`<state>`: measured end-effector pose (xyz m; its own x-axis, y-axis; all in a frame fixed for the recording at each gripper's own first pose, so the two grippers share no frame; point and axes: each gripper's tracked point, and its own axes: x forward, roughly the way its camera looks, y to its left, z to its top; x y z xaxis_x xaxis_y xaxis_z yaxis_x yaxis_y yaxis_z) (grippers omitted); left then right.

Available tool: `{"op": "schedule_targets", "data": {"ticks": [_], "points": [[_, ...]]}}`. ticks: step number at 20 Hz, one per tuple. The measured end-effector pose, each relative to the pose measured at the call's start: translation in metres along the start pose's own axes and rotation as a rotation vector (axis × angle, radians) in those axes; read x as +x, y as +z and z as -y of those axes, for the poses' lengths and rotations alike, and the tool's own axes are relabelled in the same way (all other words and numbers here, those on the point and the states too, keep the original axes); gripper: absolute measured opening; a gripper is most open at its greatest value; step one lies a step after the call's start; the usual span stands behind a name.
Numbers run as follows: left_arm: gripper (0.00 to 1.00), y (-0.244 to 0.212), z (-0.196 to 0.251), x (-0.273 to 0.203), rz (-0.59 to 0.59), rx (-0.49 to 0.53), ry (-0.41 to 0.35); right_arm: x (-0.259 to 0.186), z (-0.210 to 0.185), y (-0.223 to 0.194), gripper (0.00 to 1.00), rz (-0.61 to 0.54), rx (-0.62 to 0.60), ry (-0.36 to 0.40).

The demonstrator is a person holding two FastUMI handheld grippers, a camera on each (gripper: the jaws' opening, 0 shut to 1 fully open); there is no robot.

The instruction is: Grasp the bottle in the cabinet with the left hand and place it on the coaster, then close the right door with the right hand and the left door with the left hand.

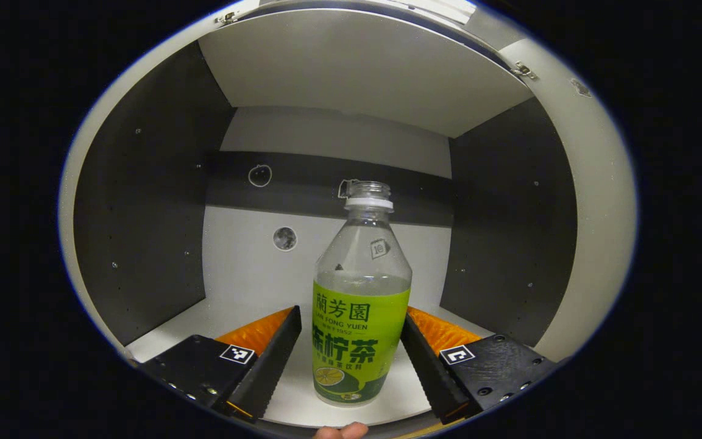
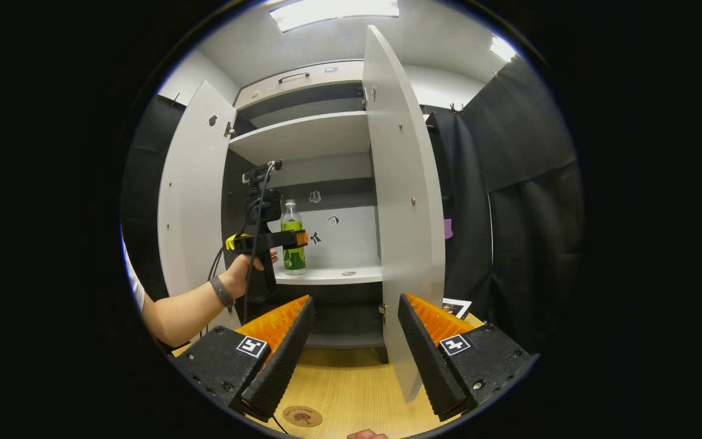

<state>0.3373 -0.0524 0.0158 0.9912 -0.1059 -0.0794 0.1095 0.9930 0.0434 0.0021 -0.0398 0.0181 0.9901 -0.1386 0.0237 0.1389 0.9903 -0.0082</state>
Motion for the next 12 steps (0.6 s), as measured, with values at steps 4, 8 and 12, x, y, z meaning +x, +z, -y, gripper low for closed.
{"op": "schedule_targets", "data": {"ticks": [4,8,12], "points": [[0.94,0.003,0.004,0.004,0.003,0.020,-0.017,-0.002,0.001,0.001,0.85,0.002,0.001,-0.003],[0.74,0.010,0.008,-0.004,0.009,0.010,-0.034,-0.004,0.002,0.002,0.85,0.005,-0.004,-0.005],[0.72,0.020,0.013,-0.029,0.021,-0.017,-0.063,-0.007,0.002,0.004,0.85,0.013,-0.011,0.003]]}}
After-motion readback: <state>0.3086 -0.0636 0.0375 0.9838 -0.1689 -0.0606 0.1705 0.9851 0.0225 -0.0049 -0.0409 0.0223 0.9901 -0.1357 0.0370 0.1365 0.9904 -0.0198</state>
